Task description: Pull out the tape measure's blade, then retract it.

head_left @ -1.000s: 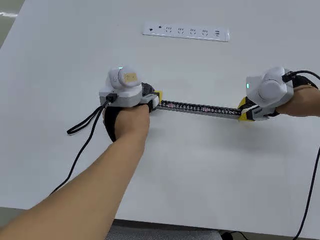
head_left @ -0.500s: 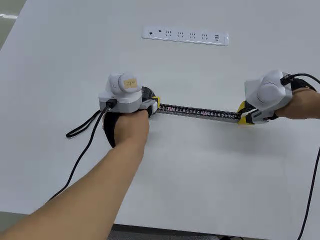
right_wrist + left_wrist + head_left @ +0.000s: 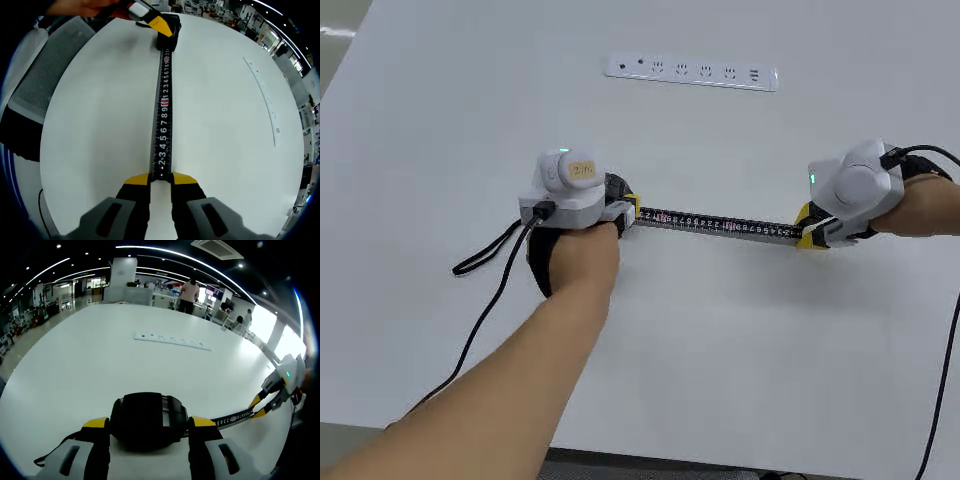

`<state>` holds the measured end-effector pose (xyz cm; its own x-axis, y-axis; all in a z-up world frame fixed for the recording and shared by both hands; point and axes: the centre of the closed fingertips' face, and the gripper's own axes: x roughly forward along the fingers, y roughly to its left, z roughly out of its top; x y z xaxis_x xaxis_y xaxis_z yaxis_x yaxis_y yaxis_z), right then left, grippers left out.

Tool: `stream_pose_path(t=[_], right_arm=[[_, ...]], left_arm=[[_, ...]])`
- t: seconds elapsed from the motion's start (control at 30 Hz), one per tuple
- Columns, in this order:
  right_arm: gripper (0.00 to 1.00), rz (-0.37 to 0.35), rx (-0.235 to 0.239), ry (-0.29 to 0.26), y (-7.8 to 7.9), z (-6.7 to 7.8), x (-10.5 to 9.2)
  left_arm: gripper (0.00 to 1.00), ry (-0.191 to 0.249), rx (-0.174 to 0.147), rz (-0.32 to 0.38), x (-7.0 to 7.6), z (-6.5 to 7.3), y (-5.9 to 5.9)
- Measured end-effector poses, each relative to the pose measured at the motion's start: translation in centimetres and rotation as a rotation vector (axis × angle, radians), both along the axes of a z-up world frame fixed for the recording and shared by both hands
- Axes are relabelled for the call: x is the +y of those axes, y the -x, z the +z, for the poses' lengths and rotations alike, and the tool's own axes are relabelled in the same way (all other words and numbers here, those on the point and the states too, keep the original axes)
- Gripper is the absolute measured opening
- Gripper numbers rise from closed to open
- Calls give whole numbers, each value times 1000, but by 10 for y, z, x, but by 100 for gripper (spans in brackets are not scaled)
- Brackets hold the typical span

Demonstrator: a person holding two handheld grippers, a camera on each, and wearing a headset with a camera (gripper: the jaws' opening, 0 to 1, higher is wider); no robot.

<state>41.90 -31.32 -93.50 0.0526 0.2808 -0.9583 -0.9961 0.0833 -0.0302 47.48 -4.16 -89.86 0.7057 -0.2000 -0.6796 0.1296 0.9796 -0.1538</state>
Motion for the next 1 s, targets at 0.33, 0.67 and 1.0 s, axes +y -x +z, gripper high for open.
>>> stream_pose_path(t=[0.33,0.67,1.0], right_arm=[[14,7,-9,2,0,0,-1],[14,3,-16,2,-1,-1,1],[14,-7,-7,-10,-2,1,9]], left_arm=[[60,-4,-24,2,0,0,0],[58,-9,-33,0,1,0,1],[58,-10,-41,-1,1,1,0]])
